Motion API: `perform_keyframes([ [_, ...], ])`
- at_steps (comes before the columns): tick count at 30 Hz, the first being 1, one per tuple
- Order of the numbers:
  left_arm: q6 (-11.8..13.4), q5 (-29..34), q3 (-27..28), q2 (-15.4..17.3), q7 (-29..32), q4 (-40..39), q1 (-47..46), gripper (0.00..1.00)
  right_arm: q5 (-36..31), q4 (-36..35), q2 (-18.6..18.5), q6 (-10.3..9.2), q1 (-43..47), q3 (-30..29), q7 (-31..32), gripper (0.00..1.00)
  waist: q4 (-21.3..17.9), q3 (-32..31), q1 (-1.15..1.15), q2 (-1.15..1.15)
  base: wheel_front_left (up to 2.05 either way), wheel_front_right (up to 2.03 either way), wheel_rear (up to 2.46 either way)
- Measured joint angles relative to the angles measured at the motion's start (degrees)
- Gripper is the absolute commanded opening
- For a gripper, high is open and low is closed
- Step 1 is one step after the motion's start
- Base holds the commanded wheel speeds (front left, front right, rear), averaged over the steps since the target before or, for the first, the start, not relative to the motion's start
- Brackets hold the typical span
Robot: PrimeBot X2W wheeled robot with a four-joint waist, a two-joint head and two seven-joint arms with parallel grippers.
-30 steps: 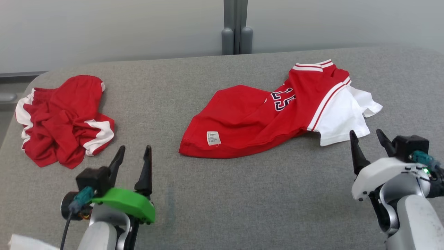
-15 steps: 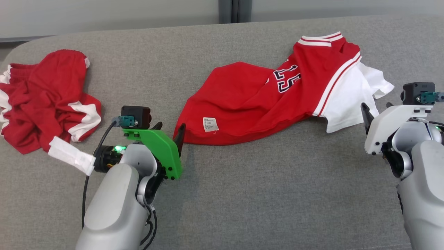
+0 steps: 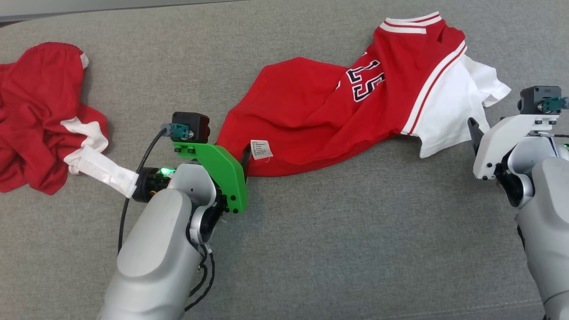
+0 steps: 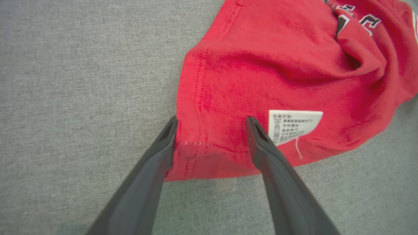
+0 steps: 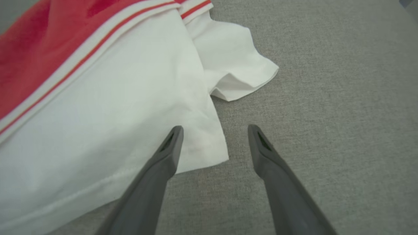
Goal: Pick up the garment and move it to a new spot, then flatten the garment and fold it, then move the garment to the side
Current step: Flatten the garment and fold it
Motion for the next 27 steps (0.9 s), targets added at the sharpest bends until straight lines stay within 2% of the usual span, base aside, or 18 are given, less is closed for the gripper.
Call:
perform_keyframes([
  [9, 1.02, -0.2, -1.8, 0.18, 2.03, -4.86, 0.72, 1.0, 2.16, 5.46, -2.03, 0.0, -2.31, 2.36, 0.33, 1.0, 1.23, 1.65, 0.0, 0.0, 0.0, 0.0, 0.0],
  [14, 1.49, -0.16, -1.86, 1.11, 2.85, -6.38, 0.71, 1.0, 3.6, 7.08, -2.65, 0.0, -3.68, 4.23, 0.91, 0.89, 1.69, 2.36, 0.0, 0.0, 0.0, 0.0, 0.0],
  [15, 1.53, -0.18, -1.83, 1.3, 2.96, -6.49, 0.71, 1.0, 4.01, 7.26, -2.71, 0.0, -3.8, 4.56, 0.99, 0.57, 1.72, 2.44, 0.0, 0.0, 0.0, 0.0, 0.0],
  [16, 1.57, -0.16, -1.82, 1.49, 2.98, -6.56, 0.71, 1.0, 4.39, 7.47, -2.74, 0.0, -3.99, 4.95, 1.09, 0.44, 1.73, 2.51, 0.0, 0.0, 0.0, 0.0, 0.0],
  [17, 1.59, -0.16, -1.83, 1.63, 3.01, -6.66, 0.71, 1.0, 4.64, 7.66, -2.75, 0.0, -4.19, 5.25, 1.13, 0.36, 1.71, 2.56, 0.0, 0.0, 0.0, 0.0, 0.0],
  [18, 1.83, -0.16, -1.8, 1.68, 3.05, -6.86, 0.71, 1.0, 4.89, 7.83, -2.77, 0.0, -4.39, 5.52, 1.14, 0.22, 1.71, 2.6, 0.0, 0.0, 0.0, 0.0, 0.0],
  [19, 2.01, -0.18, -1.8, 1.7, 3.08, -6.99, 0.72, 1.0, 5.03, 7.93, -2.77, 0.02, -4.52, 5.82, 1.15, 0.01, 1.72, 2.61, 0.0, 0.0, 0.0, 0.0, 0.0],
  [20, 2.02, -0.43, -1.76, 1.7, 3.52, -7.11, 0.74, 1.0, 5.32, 8.11, -2.76, 0.04, -4.63, 6.17, 1.19, 0.0, 1.73, 2.6, 0.0, 0.0, 0.0, 0.0, 0.0],
  [21, 2.01, -0.58, -1.78, 1.71, 3.77, -7.22, 0.86, 0.77, 5.57, 8.33, -2.72, 0.05, -4.67, 6.53, 1.42, 0.0, 1.73, 2.57, 0.0, 0.0, 0.0, 0.0, 0.0],
  [22, 2.02, -0.6, -1.81, 1.77, 3.98, -7.34, 1.01, 0.04, 5.82, 8.47, -2.74, 0.05, -4.73, 6.78, 1.6, 0.0, 1.72, 2.53, 0.0, 0.0, 0.0, 0.0, 0.0],
  [23, 2.01, -0.75, -1.81, 1.85, 4.04, -7.44, 1.21, 0.0, 6.0, 8.6, -2.81, 0.05, -4.77, 6.98, 1.81, 0.0, 1.71, 2.45, 0.0, 0.0, 0.0, 0.0, 0.0],
  [27, 2.01, -1.38, -1.75, 1.93, 4.07, -7.6, 2.2, 0.0, 7.17, 8.57, -3.2, 0.04, -4.71, 7.51, 0.57, 0.0, 1.66, 1.87, 0.0, 0.0, 0.0, 0.0, 0.0],
])
